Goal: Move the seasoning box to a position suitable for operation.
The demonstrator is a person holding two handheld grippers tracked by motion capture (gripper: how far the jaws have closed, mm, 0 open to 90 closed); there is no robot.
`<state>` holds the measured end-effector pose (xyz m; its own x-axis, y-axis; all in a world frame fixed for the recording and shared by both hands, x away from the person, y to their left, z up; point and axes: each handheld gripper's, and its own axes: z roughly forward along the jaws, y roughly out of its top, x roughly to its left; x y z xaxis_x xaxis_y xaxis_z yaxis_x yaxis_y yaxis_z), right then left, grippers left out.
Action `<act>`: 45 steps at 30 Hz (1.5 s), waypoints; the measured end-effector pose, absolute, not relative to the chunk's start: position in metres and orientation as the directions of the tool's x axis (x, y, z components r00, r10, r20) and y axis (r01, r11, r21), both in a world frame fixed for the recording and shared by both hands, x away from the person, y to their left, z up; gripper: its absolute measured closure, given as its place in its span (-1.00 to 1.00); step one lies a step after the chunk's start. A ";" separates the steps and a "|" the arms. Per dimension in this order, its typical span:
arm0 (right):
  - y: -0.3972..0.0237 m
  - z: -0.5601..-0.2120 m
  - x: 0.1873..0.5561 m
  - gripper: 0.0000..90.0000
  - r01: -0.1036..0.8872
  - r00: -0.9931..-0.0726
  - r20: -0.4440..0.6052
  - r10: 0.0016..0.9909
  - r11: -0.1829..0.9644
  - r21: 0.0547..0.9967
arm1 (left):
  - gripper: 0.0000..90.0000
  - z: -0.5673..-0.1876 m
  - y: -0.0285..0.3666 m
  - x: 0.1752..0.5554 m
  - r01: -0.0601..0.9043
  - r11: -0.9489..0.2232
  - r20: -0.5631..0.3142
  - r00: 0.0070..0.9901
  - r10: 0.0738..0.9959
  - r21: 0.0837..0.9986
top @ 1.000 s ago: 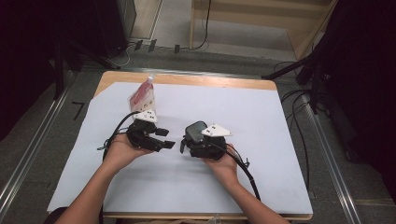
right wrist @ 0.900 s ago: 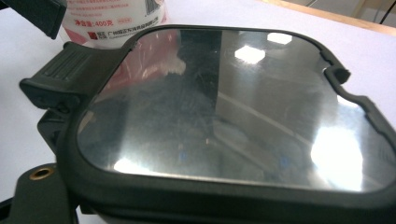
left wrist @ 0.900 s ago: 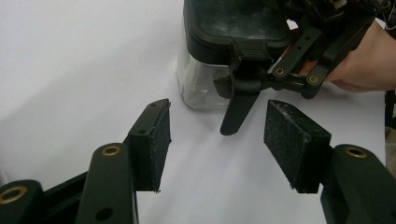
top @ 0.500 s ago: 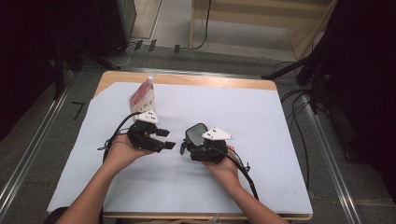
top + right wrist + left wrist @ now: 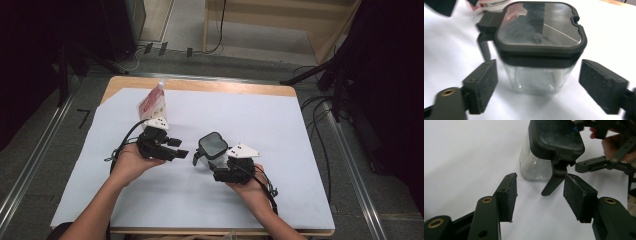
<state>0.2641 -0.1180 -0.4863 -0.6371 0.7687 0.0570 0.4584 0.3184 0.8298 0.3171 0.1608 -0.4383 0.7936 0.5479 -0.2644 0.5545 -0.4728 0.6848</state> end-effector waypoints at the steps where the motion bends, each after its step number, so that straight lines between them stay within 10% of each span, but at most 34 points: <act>1: -0.118 -0.486 0.264 -0.61 0.458 -0.637 0.057 0.769 0.318 0.830 | 0.05 -0.438 0.161 0.318 0.565 -0.471 -0.276 0.789 0.549 0.678; 12: -0.148 -0.471 0.252 0.27 0.452 -0.652 0.092 0.753 0.288 0.844 | 1.00 -0.436 0.160 0.318 0.530 -0.482 -0.251 0.811 0.528 0.697; 20: -0.149 -0.474 0.265 1.00 0.508 -0.676 0.116 0.727 0.346 0.789 | 1.00 -0.447 0.143 0.323 0.510 -0.552 -0.218 0.833 0.509 0.659; 45: -0.147 -0.478 0.281 1.00 0.576 -0.644 0.212 0.735 0.283 0.767 | 1.00 -0.462 0.127 0.322 0.535 -0.520 -0.264 0.821 0.506 0.665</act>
